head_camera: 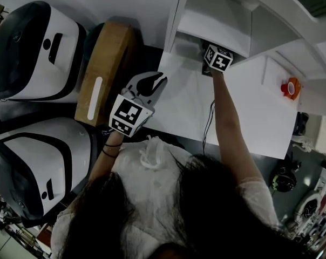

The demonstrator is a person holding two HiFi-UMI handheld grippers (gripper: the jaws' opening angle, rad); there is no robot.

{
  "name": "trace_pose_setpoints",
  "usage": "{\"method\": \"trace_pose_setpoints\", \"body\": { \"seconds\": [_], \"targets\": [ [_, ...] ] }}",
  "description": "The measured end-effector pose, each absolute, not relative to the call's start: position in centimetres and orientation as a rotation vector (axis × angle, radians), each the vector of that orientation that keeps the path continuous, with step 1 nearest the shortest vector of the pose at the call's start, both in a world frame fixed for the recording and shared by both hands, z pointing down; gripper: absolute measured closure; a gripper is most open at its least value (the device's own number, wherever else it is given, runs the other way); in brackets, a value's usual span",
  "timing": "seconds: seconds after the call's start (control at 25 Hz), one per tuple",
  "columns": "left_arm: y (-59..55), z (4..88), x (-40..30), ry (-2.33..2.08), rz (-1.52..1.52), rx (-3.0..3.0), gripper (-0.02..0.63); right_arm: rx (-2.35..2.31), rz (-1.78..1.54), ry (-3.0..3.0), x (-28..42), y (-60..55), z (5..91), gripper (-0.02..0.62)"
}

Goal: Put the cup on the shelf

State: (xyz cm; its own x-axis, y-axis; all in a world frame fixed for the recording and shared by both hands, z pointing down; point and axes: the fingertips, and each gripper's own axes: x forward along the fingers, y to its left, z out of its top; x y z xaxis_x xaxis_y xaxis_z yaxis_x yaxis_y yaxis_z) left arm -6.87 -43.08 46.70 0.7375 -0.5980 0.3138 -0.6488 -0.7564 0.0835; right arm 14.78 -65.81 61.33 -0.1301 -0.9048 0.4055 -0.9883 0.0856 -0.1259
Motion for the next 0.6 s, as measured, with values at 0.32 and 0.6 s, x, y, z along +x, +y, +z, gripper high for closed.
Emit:
{"method": "trace_pose_setpoints", "body": {
  "seconds": [0.32, 0.6],
  "targets": [
    [-42.75, 47.07, -6.87, -1.02, 0.394, 2.728, 0.544, 1.856, 0.514, -2.141, 14.49, -64.95, 61.58, 0.23],
    [-42.59, 46.44, -7.65, -1.088, 0.365, 2.712, 0.543, 1.823, 0.482, -2.133, 14.17, -65.06, 61.68, 0.23]
  ]
}}
